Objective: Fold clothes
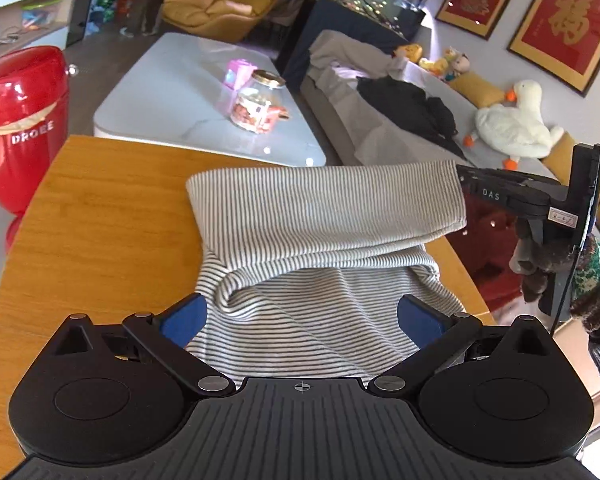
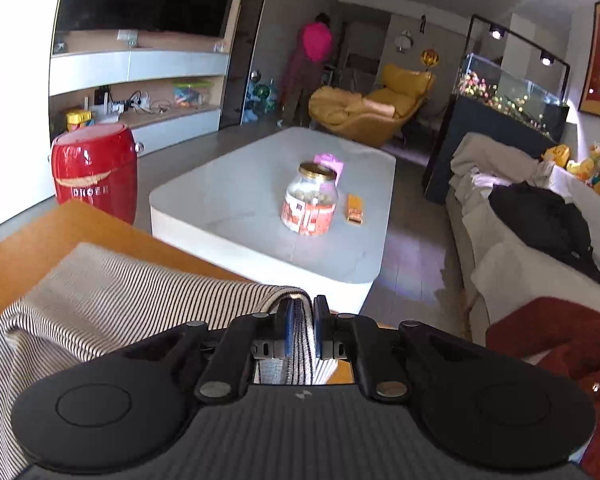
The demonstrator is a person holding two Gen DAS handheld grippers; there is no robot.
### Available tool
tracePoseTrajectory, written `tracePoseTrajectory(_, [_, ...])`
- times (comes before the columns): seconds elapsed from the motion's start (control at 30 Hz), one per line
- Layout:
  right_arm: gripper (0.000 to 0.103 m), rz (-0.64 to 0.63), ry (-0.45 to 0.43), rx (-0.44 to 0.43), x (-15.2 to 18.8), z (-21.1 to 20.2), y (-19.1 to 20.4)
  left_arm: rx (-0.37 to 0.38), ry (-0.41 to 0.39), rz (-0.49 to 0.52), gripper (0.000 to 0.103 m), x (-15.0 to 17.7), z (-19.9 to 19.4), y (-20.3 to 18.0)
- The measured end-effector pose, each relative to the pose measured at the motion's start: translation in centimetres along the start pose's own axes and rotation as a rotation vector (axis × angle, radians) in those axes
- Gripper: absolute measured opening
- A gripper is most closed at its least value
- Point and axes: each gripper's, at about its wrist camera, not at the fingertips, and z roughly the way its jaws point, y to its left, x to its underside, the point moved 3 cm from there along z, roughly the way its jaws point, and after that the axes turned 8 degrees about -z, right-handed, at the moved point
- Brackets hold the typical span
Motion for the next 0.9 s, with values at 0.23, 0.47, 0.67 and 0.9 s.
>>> tracePoseTrajectory(0.23, [0.034,0.213,-0.079,-0.033,1.7,-1.7,-1.9,0.007,0.001,0.092,0.103,-1.0,3.7,-2.2])
tracePoseTrajectory(0.47, [0.042,0.437,-0.013,-0.267,4.0,1.3,-0.4,0.024,0.031,0.111,0.103,-2.0,7.9,-1.9])
tracePoseTrajectory(0.67, [0.041,0.465,0.034,-0.245,7.5,2.3,0.4,0.013,0.069,0.141,0.103,-1.2,8.6,0.5])
tracePoseTrajectory(0.9, [0.064,0.401,-0.035,-0.133,5.8,-0.8,-1.1,-0.125,-0.037,0.191,0.103,-2.8,5.0,1.5])
